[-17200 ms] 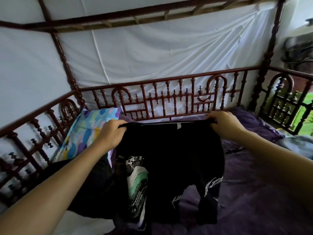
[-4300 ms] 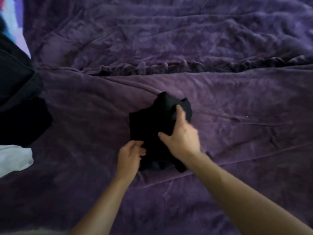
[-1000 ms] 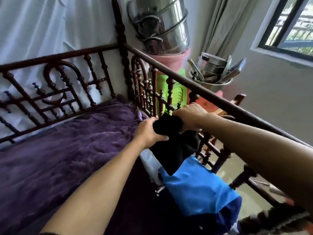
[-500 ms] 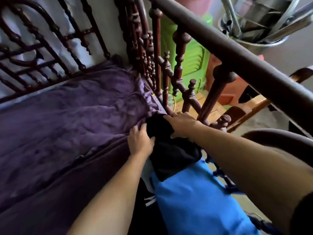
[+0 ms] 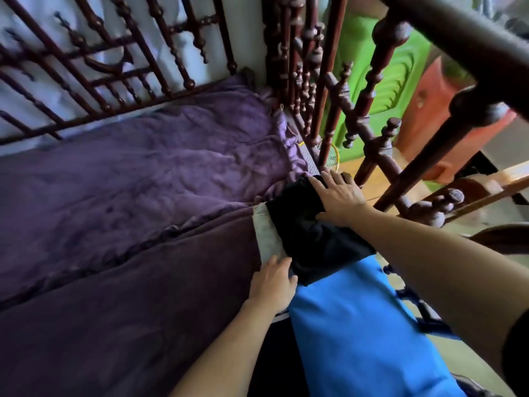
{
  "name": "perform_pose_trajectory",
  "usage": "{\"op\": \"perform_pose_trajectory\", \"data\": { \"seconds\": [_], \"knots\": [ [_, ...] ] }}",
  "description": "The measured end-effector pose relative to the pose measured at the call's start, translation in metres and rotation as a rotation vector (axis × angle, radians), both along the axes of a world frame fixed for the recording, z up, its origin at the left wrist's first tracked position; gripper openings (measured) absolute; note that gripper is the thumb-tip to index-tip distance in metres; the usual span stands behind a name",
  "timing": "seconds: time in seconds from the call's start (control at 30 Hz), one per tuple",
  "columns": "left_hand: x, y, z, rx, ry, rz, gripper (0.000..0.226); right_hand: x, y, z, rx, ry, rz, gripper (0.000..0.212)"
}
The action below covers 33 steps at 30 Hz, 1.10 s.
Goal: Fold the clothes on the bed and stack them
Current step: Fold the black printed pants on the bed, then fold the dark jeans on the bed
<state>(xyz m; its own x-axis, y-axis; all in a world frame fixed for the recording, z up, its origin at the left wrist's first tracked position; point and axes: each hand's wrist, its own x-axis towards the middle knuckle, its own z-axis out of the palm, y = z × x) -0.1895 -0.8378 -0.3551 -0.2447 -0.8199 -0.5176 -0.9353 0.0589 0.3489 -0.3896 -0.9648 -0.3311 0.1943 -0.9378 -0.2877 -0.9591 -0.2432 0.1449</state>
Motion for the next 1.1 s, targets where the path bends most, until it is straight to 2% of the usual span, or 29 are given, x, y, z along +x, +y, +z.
{"op": "perform_pose_trajectory", "data": {
  "seconds": [0.07, 0.13, 0.23, 0.3, 0.47, 0.83, 1.1],
  "knots": [
    [0.021, 0.009, 0.02, 0.013, -0.021, 0.021, 0.041, 0.017, 0.015, 0.016, -0.069, -0.004, 0.014, 0.093],
    [0.049, 0.023, 0.041, -0.001, -0.019, 0.081, 0.038, 0.039, 0.034, 0.031, -0.079, -0.049, 0.02, 0.074],
    [0.099, 0.054, 0.075, -0.08, -0.006, 0.19, 0.037, 0.081, 0.071, 0.051, 0.0, -0.106, 0.04, 0.046],
    [0.139, 0.083, 0.096, -0.128, -0.034, 0.251, 0.036, 0.116, 0.102, 0.062, 0.055, -0.131, 0.082, 0.037],
    [0.256, 0.182, 0.143, -0.227, -0.097, 0.415, 0.032, 0.223, 0.188, 0.093, 0.112, -0.199, 0.218, 0.034],
    [0.487, 0.453, 0.228, -0.412, -0.187, 0.81, 0.023, 0.5, 0.366, 0.172, 0.082, -0.3, 0.611, 0.025],
    [0.619, 0.565, 0.25, -0.455, -0.246, 1.068, 0.025, 0.69, 0.44, 0.212, 0.033, -0.349, 0.917, 0.03]
  ]
}}
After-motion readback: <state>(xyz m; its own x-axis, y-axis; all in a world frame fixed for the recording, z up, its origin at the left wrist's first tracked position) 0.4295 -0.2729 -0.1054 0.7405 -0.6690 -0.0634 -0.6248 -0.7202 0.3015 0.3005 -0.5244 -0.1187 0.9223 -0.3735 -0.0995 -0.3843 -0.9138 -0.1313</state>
